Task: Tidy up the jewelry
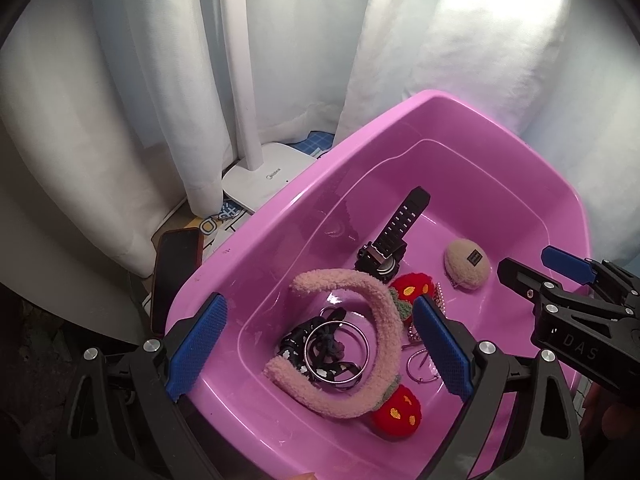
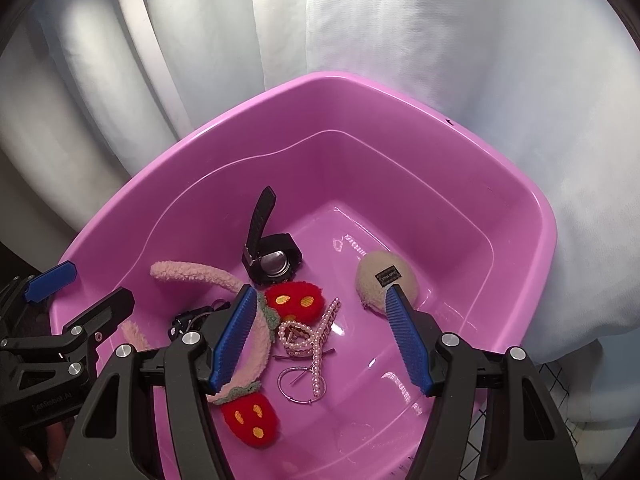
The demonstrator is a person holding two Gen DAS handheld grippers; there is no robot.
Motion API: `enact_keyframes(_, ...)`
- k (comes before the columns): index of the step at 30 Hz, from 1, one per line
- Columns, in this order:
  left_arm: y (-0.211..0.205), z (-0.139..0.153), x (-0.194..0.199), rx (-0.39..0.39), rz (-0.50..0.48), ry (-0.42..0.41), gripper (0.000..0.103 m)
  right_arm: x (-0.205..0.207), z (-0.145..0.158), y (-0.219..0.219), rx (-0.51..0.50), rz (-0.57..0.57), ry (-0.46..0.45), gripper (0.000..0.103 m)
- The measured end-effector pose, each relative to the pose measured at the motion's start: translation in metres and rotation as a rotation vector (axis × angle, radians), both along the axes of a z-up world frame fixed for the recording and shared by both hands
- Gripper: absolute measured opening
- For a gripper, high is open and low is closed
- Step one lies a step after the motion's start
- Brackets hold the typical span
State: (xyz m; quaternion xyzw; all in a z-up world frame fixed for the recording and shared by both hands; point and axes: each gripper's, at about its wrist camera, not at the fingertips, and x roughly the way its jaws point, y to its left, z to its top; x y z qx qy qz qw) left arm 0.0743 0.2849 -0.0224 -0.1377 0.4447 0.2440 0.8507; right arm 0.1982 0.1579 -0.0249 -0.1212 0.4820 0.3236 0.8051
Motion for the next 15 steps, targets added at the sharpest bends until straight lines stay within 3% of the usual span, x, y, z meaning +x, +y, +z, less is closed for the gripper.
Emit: enact_keyframes(15,0.0014,0.0023,-0.0018,-0.001,0.003,-0.008,0.092,-0.01,-0.0007,-0.0034,0.0,-0.003,-0.001,0.064)
